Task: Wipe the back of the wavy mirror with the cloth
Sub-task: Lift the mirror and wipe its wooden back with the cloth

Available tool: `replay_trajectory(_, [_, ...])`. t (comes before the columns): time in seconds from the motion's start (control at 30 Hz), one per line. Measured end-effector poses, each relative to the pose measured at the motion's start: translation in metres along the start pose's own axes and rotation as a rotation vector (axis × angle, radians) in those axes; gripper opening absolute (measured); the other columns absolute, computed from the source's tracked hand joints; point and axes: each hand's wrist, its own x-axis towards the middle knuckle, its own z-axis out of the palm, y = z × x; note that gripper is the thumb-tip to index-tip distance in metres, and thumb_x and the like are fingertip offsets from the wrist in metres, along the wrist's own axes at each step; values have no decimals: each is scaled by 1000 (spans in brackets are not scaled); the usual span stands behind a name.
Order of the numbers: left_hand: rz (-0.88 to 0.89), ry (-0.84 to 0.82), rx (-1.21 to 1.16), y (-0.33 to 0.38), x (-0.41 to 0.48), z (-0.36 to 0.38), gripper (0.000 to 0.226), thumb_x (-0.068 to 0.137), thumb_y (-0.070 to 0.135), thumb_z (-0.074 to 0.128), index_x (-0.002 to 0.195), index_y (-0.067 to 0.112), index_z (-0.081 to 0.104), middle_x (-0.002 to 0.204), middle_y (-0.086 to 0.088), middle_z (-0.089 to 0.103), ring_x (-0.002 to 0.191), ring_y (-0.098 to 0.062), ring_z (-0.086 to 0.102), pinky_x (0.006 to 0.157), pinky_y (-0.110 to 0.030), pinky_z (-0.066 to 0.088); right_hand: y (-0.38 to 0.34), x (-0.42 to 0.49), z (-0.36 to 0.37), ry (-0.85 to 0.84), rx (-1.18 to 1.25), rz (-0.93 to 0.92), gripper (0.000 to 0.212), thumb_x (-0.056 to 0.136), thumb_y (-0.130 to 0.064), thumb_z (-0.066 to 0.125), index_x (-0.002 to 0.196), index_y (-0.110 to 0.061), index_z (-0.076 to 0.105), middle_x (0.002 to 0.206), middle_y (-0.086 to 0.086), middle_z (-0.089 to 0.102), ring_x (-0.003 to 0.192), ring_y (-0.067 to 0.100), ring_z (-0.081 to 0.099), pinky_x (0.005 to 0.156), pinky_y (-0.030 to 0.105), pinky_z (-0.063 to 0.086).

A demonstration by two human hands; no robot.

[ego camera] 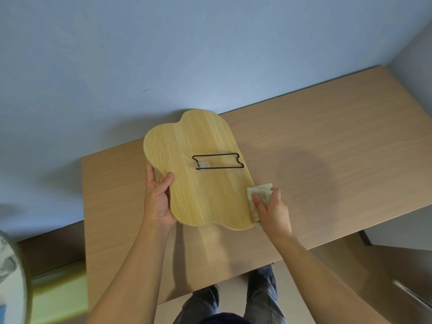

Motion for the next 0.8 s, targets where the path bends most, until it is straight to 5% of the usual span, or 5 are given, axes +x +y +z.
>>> replay_trajectory(0.17, [-20, 10, -20, 1, -1, 3, 75, 99, 0, 63, 156, 47, 47, 146, 0, 70, 136, -34, 63, 104, -66, 53, -12, 19, -14, 172, 13, 79, 38, 100, -26, 67, 122, -2, 47, 106, 20, 66, 92, 41, 67, 70, 37, 43])
replay_trajectory(0.3, [8, -18, -84, 2, 0, 5, 67, 101, 6, 62, 157, 40, 49, 139, 2, 74, 123, -25, 72, 94, -52, 62, -103, -9, 24, -77, 231, -155, 31, 95, -38, 71, 111, -34, 44, 87, -8, 68, 70, 1, 70, 50, 17, 50])
replay_trajectory(0.43, [-8, -66, -195, 1, 2, 5, 55, 108, 22, 54, 162, 30, 43, 145, -1, 67, 133, -29, 64, 107, -48, 56, -160, -36, 66, -207, 165, -406, 46, 98, -43, 65, 124, -10, 47, 114, 9, 67, 99, 28, 68, 78, 41, 56])
replay_trajectory(0.53, [5, -52, -163, 2, 4, 3, 51, 110, 23, 50, 160, 32, 47, 141, 2, 70, 127, -24, 69, 100, -45, 59, -145, -22, 64, -209, 101, -324, 50, 102, -44, 60, 131, -5, 48, 121, 15, 67, 104, 36, 68, 81, 47, 57])
replay_trajectory(0.8, [-10, 1, -137, 2, 5, 2, 53, 105, 18, 57, 155, 36, 54, 125, 8, 77, 108, -13, 76, 85, -39, 64, -49, 45, 17, -11, 5, -74, 35, 104, -38, 60, 110, -6, 47, 101, 24, 72, 92, 47, 70, 72, 50, 58])
